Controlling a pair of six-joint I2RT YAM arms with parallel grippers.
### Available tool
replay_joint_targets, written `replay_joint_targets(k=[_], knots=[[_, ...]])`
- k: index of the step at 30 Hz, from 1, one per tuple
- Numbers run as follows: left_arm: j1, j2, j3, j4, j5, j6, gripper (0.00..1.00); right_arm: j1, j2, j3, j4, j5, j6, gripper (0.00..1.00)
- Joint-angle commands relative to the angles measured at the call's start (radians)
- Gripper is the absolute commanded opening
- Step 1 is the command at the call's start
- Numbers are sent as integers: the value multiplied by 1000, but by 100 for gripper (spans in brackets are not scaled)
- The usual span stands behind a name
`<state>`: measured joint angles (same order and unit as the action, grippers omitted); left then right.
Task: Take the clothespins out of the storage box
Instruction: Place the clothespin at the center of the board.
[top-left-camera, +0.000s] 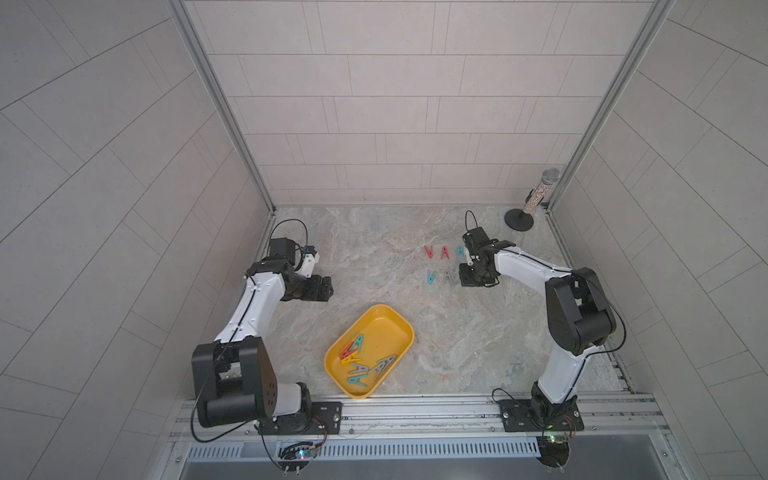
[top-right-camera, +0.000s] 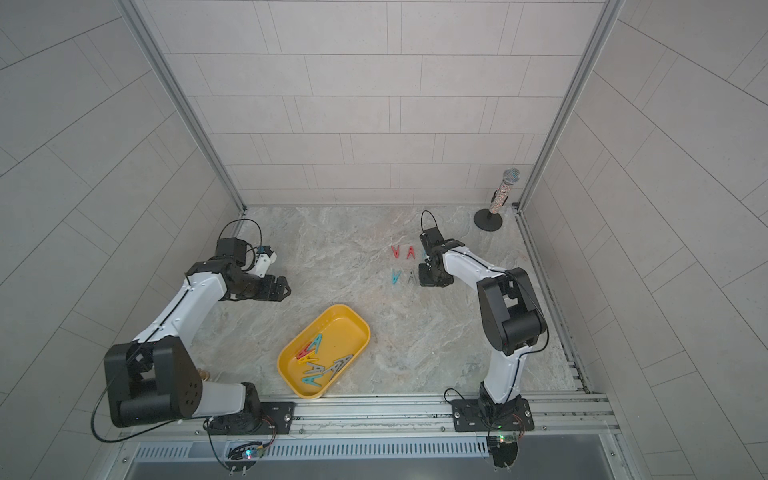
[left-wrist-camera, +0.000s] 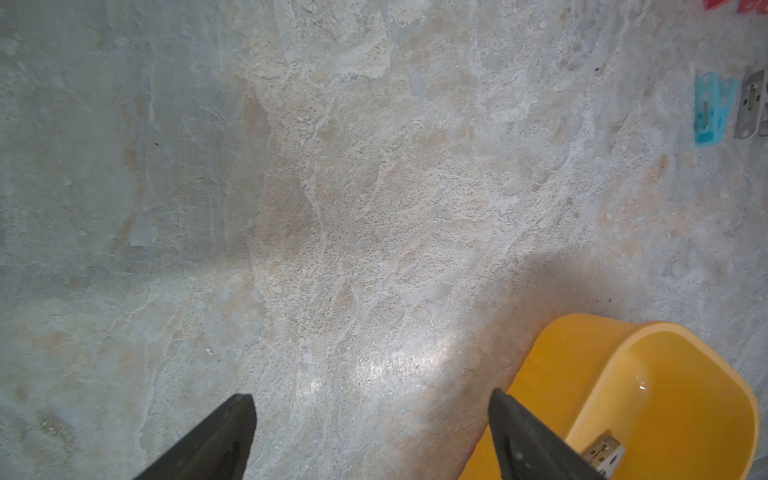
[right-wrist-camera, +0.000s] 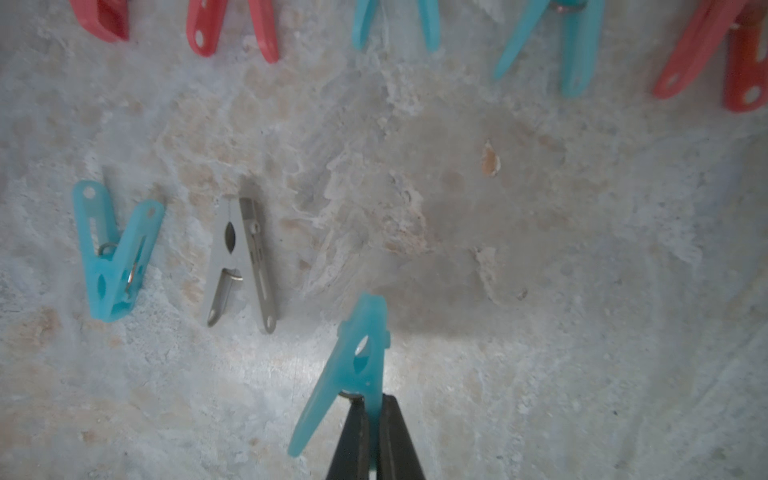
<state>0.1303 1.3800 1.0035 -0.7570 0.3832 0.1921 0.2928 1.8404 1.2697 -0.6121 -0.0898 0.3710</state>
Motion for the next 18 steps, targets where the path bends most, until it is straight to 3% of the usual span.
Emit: replay_joint_targets(k=[1,12,18], knots=[[-3,-14,0,-17,-11,10,95,-9,40,39,-29,40,-35,0],[-4,-15,0,-15,-10,10,95,-12,147,125,-42,40,-83,6],[-4,-15,-2,-15,-12,12,95,-11,157,129,-51,32,-84,19]])
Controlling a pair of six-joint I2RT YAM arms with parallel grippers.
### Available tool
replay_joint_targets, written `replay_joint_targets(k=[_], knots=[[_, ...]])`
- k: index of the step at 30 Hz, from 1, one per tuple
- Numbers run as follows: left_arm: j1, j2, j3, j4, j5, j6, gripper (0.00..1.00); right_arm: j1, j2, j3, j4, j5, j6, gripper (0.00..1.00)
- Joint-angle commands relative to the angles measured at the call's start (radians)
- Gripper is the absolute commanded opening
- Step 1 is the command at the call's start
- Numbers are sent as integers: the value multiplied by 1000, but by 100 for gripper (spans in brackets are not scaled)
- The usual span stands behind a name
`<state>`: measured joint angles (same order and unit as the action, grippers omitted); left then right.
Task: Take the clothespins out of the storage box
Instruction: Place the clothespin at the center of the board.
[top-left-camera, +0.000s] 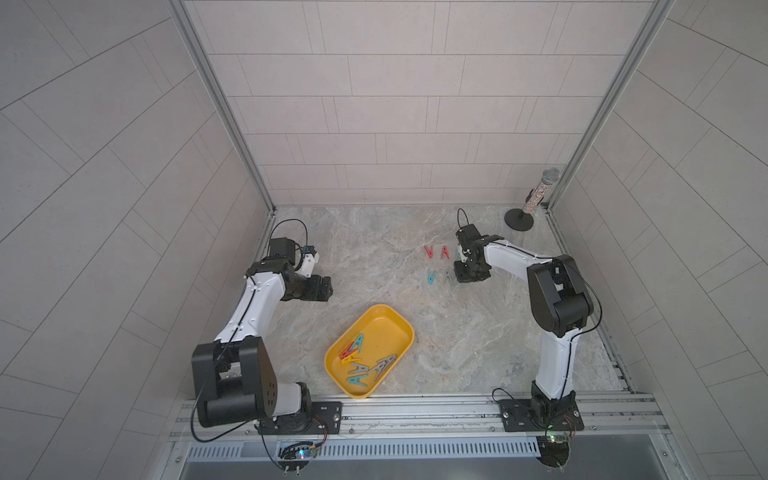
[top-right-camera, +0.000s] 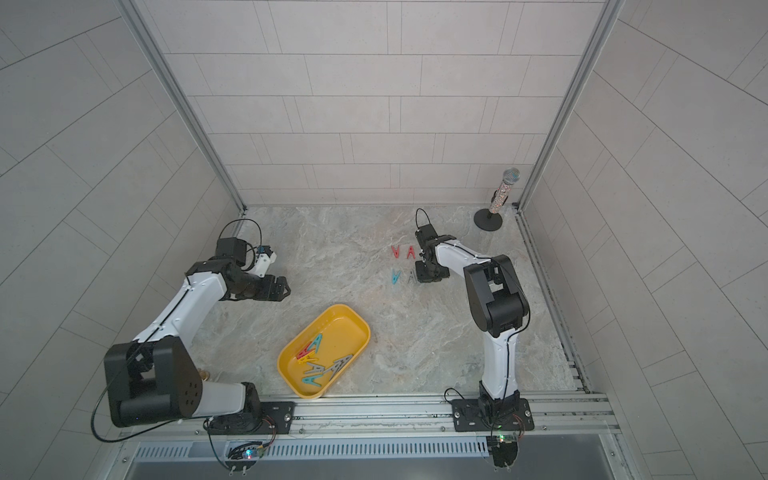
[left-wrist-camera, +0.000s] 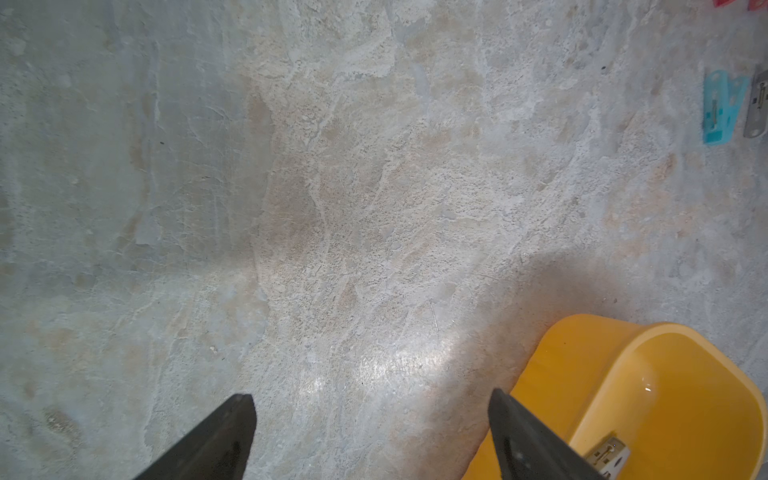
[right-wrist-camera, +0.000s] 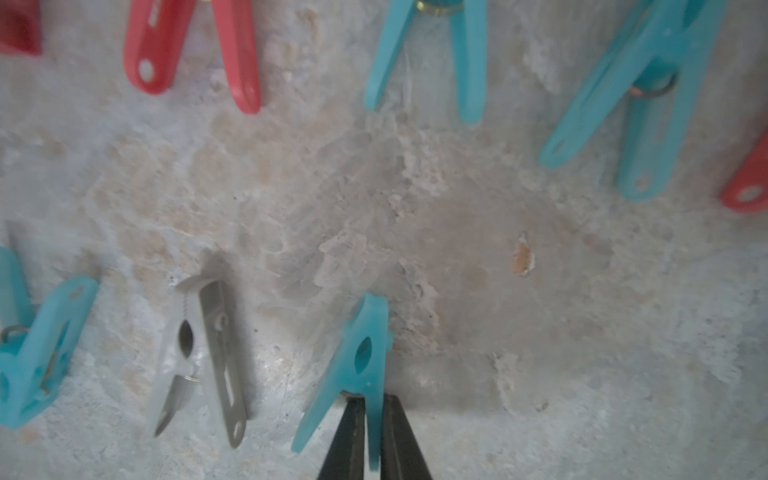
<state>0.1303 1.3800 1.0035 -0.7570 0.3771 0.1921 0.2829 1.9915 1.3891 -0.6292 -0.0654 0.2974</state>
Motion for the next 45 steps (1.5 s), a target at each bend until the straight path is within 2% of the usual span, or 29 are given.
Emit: replay_joint_targets(k=[1,10,15,20,25,29,34,38,45], knots=[[-4,-15,-2,-15,-6,12,95,-1,3,10,-36,7,-10,23],[-3,-14,-3,-14,-5,13,95,9,-82,2,-69,7,-3,30],[-4,-13,-3,-15,-6,14,95,31,-194,-20,-91,10,3,39],[-4,-13,-3,-13,-9,13,95,69,-345,-68,-91,-52,17,40],[-4,-9,-4,-7,-37,4,95,230,-493,-112,-46,-72,29,40],[2,-9,-11,6,-75,-8,95,421,-538,-135,21,-67,53,40],[11,-9,-11,15,-105,-19,95,632,-478,-138,117,-154,-19,43],[13,-11,-9,15,-109,-20,95,728,-349,-89,122,-236,-84,45],[21,-24,-10,29,-159,-48,95,848,-93,81,17,-253,-187,45]])
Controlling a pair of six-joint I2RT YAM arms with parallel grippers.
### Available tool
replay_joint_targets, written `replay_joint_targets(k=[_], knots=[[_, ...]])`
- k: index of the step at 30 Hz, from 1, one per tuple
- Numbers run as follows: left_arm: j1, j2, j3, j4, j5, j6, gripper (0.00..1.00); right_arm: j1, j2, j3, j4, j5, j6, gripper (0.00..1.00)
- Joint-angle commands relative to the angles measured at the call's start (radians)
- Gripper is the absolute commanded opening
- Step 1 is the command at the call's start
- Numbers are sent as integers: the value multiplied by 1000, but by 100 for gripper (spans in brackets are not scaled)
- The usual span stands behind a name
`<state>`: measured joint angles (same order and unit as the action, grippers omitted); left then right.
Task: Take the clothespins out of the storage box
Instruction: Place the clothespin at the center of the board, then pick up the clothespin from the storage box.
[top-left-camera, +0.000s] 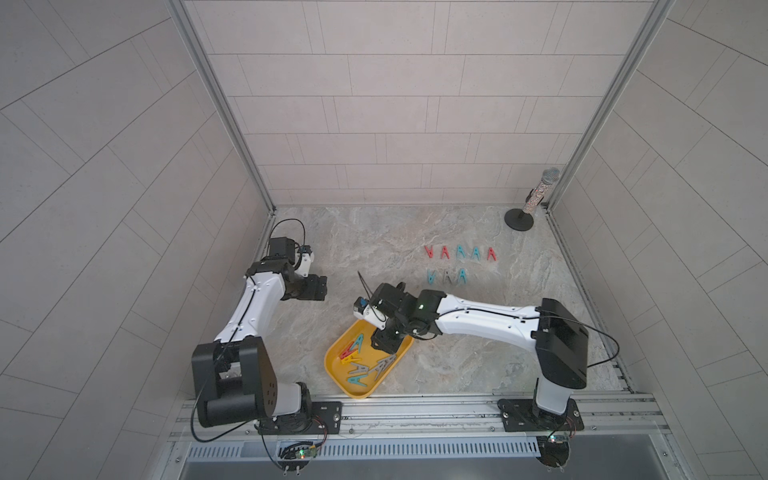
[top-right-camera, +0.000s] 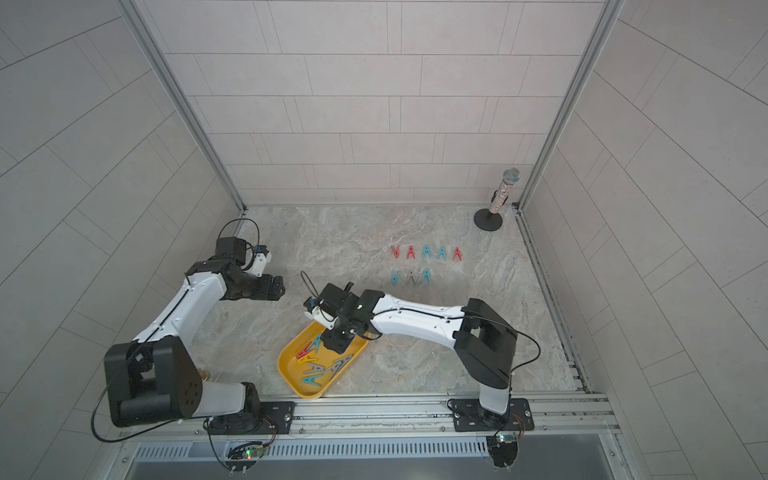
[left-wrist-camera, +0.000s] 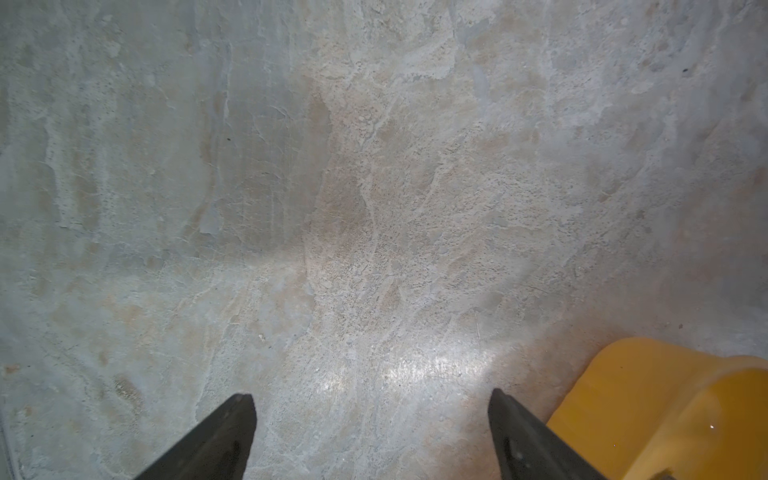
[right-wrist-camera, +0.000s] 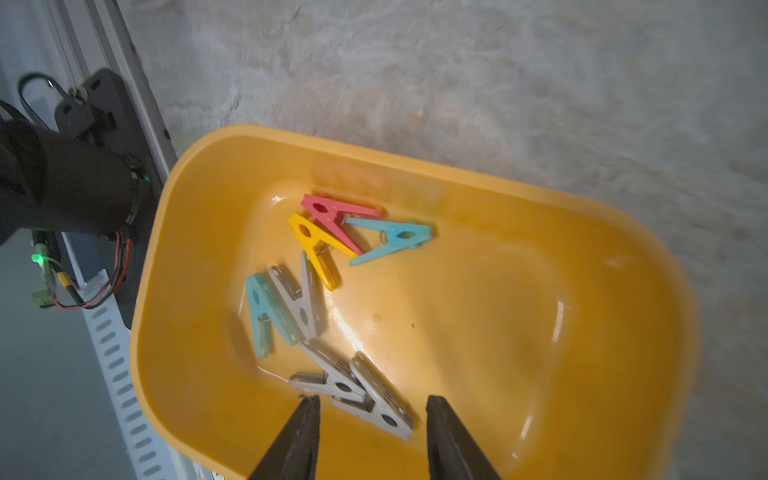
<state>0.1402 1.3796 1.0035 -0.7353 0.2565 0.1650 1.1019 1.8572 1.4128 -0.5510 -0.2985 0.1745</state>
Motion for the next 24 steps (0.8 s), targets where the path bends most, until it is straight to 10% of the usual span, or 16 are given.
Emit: replay_joint_targets(k=[1,24], knots=[[14,-25,-11,12,-59,-35,95,39,70,76,-65,-18,-70,45],[84,-22,-6,31,-103,-62,95,80,308,210,-81,78,-31,45]])
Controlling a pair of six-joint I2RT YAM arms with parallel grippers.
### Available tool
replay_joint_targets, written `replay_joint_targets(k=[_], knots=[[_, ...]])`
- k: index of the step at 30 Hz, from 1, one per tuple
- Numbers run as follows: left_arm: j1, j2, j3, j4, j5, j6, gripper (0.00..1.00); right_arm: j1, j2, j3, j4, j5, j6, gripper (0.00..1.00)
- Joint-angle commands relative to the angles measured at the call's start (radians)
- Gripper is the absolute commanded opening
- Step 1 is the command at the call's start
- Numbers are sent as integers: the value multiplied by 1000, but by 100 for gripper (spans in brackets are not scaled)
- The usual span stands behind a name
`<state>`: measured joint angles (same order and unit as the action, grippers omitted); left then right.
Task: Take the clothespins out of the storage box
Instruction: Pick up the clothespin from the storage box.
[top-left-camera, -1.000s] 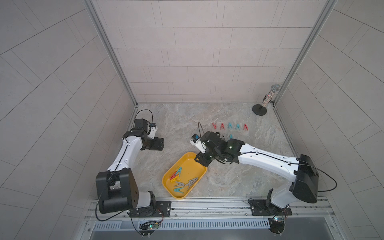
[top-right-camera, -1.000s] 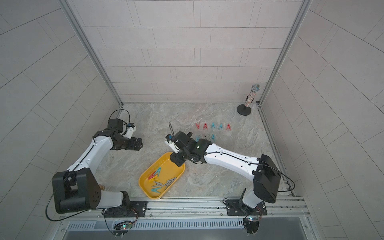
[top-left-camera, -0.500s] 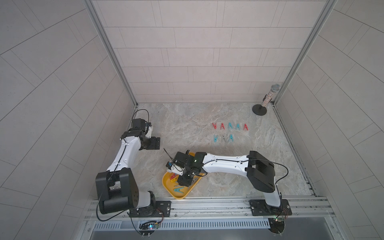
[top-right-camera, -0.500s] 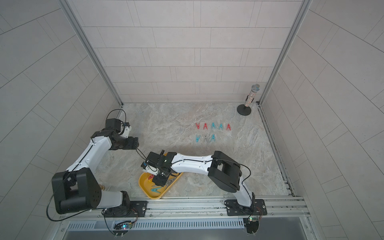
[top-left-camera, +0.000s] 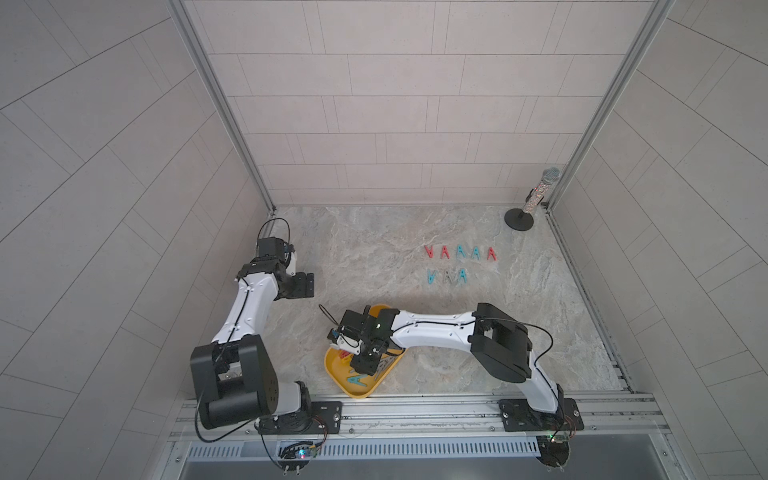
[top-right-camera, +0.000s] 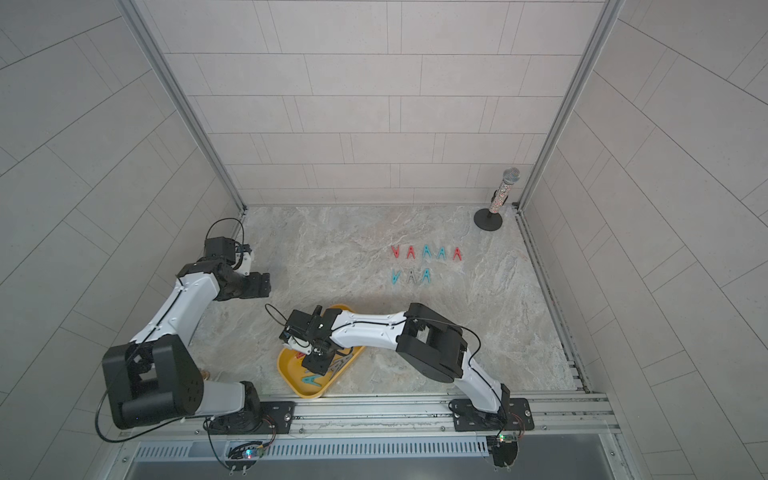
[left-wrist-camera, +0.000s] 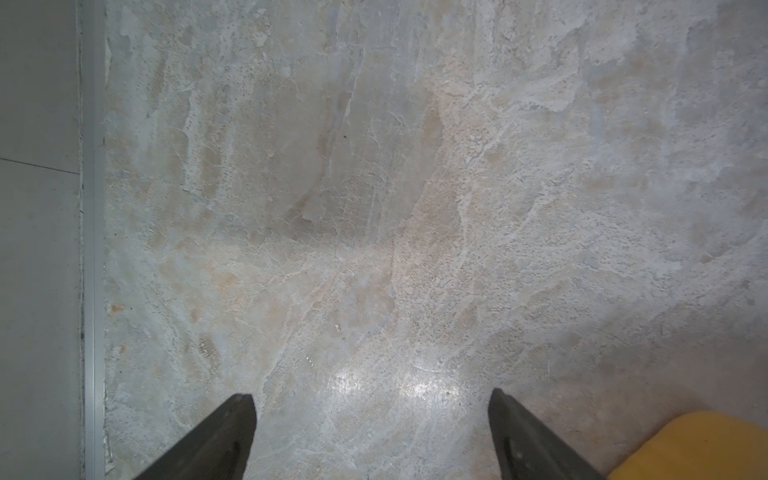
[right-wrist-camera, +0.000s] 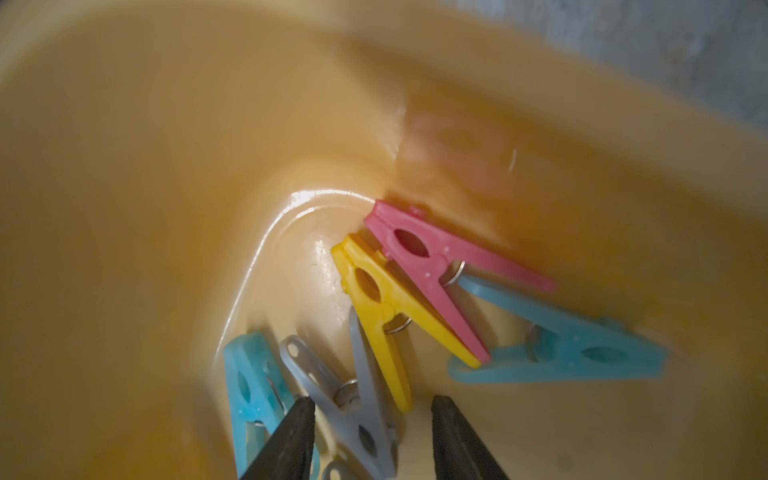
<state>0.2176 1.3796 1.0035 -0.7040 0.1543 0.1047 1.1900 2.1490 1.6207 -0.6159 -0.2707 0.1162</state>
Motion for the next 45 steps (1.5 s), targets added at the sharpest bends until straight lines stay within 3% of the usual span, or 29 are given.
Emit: replay_joint_targets(k=[1,11,18,33,45], knots=[[6,-22,-6,0,2,-2,95,-13,15,-4,-12,58,36,42],[6,-14,-1,-8,15,3,95,-123,-70,-145,64,56,130,27],[6,-11,-1,-8,14,3,95,-138,-123,-193,66,60,123,17],[6,-2,0,-9,21,6,95,-142,-352,-268,79,-34,134,12],[4,-12,-5,-17,93,31,95,-354,-531,-405,133,33,305,12]])
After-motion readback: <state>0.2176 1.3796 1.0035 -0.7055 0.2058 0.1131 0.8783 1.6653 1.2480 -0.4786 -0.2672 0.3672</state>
